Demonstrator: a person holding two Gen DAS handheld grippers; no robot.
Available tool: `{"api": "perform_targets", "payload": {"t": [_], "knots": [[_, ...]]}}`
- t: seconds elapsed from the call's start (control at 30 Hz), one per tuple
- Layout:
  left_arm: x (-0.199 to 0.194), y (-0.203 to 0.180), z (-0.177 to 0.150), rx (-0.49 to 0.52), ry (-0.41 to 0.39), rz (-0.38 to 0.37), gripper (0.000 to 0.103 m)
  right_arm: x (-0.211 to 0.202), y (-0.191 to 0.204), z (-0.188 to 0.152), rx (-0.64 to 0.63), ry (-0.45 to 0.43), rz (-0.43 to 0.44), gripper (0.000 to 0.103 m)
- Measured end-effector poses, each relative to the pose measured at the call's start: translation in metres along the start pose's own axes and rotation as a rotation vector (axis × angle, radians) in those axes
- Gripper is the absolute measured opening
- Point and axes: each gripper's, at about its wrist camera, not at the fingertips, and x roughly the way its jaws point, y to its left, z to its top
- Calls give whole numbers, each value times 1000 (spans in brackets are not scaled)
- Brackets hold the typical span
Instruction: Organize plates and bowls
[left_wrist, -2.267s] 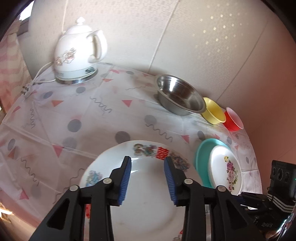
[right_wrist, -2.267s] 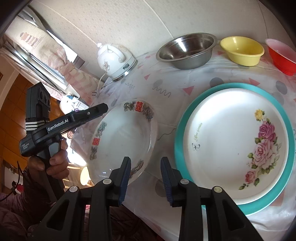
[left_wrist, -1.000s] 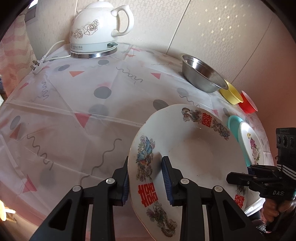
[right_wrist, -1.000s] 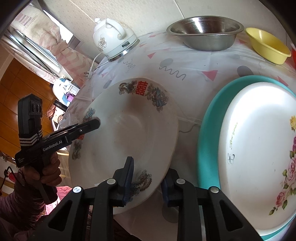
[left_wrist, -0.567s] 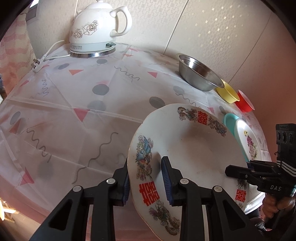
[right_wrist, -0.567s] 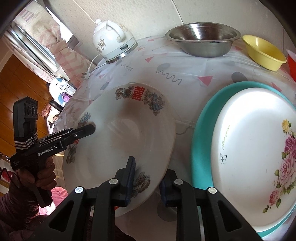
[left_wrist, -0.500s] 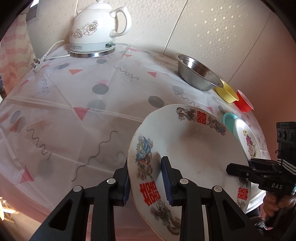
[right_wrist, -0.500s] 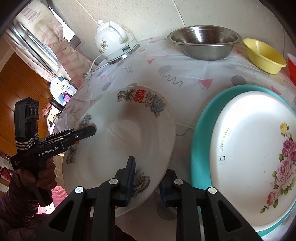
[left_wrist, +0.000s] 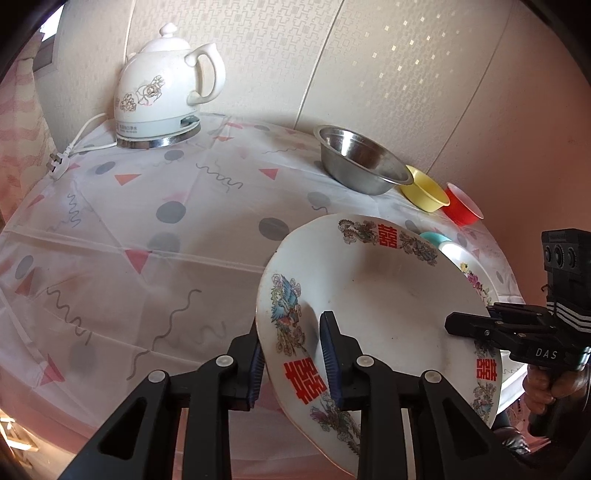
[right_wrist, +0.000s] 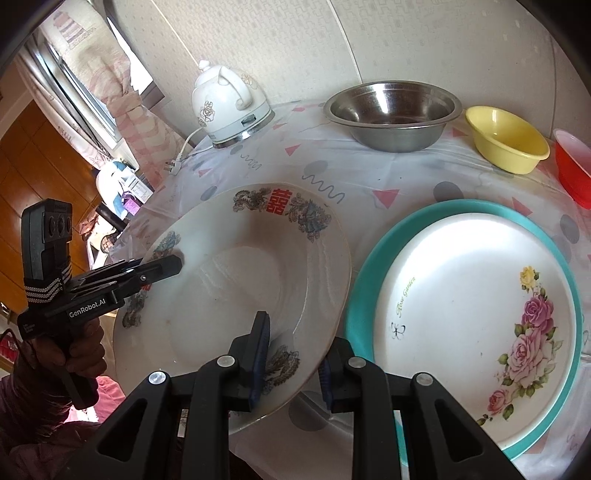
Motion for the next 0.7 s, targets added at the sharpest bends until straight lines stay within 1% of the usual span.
{"api": "perform_targets", "payload": {"t": [0.2,0.37,0.53,0.7], "knots": [[1,-28,14,64,-20,-39,28,-27,-15,-3,37,-49,-25,24],[10,-60,29,126,-19,-81,28,-50,-34,-6,75,-90,-78,25],[24,-95,41,180,-18,-117,28,-68,-58,-12,126,-119,-134,26],[44,-118,49,205,-3,-142,28,-82,-80,-18,158,-140,-186,27]]}}
